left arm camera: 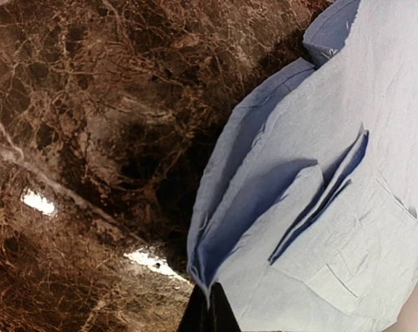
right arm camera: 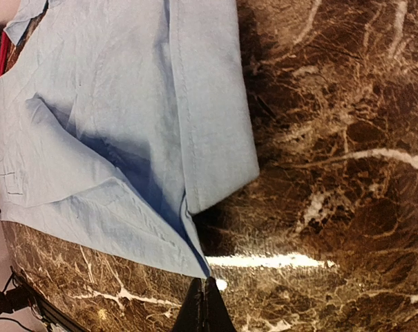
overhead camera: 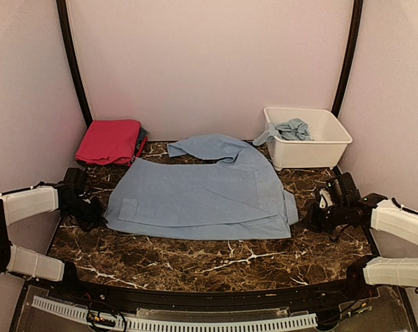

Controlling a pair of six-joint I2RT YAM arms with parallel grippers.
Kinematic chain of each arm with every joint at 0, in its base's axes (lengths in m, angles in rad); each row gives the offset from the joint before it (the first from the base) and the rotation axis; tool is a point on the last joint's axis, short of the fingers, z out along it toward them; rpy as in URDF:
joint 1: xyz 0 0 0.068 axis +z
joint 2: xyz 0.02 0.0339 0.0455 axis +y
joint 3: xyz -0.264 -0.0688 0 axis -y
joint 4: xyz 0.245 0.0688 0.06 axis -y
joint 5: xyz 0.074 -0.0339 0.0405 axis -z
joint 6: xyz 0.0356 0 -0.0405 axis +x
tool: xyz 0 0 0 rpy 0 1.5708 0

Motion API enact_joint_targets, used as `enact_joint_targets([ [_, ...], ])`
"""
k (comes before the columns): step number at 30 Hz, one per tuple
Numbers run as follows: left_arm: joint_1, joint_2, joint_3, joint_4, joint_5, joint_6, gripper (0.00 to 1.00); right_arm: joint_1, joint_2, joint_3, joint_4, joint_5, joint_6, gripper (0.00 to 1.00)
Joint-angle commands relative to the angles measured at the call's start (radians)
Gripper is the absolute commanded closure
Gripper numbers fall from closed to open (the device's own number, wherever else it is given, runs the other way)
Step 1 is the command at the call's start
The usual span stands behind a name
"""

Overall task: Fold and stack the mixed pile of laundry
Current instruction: Move the 1/3-folded shirt to the center of the board.

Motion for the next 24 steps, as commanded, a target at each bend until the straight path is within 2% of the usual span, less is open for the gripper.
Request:
enact_joint_targets([
  [1,0.003,-0.036,0.004,-0.077,0.018,0.025,1.00,-0.007,-0.055,0.017,-0.135,0.022,0.023,1.00],
  [2,-0.003,-0.037,0.004,-0.090,0.022,0.022,1.00,-0.007,-0.065,0.024,-0.149,0.012,0.022,1.00],
  [4,-0.006,-0.048,0.006,-0.106,0.039,0.006,0.89,-0.007,-0.073,0.034,-0.168,-0.009,0.016,1.00],
  [5,-0.007,-0.054,0.008,-0.112,0.049,-0.001,0.77,-0.007,-0.078,0.042,-0.167,-0.027,0.004,0.95],
  [8,-0.007,-0.122,0.024,-0.177,0.017,-0.027,0.57,-0.007,-0.069,0.057,-0.116,-0.076,-0.039,0.70],
  [9,-0.007,-0.140,0.039,-0.191,-0.022,-0.030,0.46,-0.007,-0.057,0.062,-0.087,-0.087,-0.053,0.62],
  [10,-0.007,-0.183,0.046,-0.203,-0.039,-0.021,0.34,-0.007,-0.040,0.068,-0.053,-0.110,-0.070,0.58],
  [12,-0.006,-0.230,0.075,-0.192,-0.068,0.019,0.24,-0.007,0.009,0.090,0.013,-0.148,-0.096,0.54],
  [15,-0.007,-0.218,0.130,-0.109,0.013,0.101,0.20,-0.003,0.122,0.157,0.109,-0.191,-0.152,0.51],
  [19,-0.023,-0.053,0.204,0.050,0.187,0.202,0.16,0.019,0.314,0.320,0.170,-0.221,-0.237,0.44],
  [24,-0.156,0.194,0.362,0.080,0.152,0.289,0.20,0.057,0.561,0.472,0.210,-0.239,-0.306,0.44],
])
